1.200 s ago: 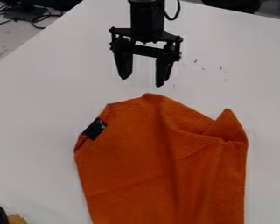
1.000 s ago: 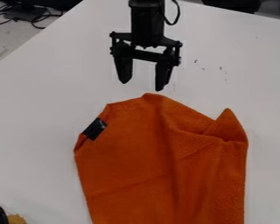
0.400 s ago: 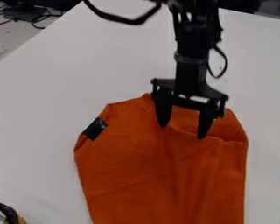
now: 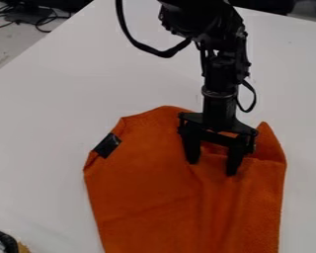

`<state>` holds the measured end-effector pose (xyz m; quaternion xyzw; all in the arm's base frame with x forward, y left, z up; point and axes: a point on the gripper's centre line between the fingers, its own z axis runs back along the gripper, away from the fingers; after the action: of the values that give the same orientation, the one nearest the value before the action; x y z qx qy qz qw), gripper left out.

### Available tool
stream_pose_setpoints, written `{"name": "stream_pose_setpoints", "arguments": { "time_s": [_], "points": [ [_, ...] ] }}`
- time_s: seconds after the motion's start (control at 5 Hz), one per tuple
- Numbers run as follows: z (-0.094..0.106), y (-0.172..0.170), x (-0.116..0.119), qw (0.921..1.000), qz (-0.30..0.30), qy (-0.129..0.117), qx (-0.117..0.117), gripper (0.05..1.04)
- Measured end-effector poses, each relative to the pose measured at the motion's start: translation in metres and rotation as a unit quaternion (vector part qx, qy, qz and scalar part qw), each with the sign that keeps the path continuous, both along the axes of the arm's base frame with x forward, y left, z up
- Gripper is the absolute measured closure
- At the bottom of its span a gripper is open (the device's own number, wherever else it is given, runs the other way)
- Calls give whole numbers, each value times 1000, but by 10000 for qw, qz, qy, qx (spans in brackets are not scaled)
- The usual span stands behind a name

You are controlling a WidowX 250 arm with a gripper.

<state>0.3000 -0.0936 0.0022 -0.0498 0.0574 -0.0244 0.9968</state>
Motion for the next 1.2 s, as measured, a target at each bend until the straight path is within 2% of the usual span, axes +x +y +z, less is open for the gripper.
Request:
{"name": "stream_pose_setpoints", "arguments": {
  "time_s": [0.2,0.4,0.8,1.0,1.2],
  "points": [
    [-2,12,-3,9999,98,-34,37,85],
    [-2,24,-6,9997,89,49,213,85],
    [-2,78,-14,9982,129,131,564,85],
    [-3,102,-9,9968,-45,212,764,85],
    [-2,116,-3,9958,-236,161,875,85]
  ]
}}
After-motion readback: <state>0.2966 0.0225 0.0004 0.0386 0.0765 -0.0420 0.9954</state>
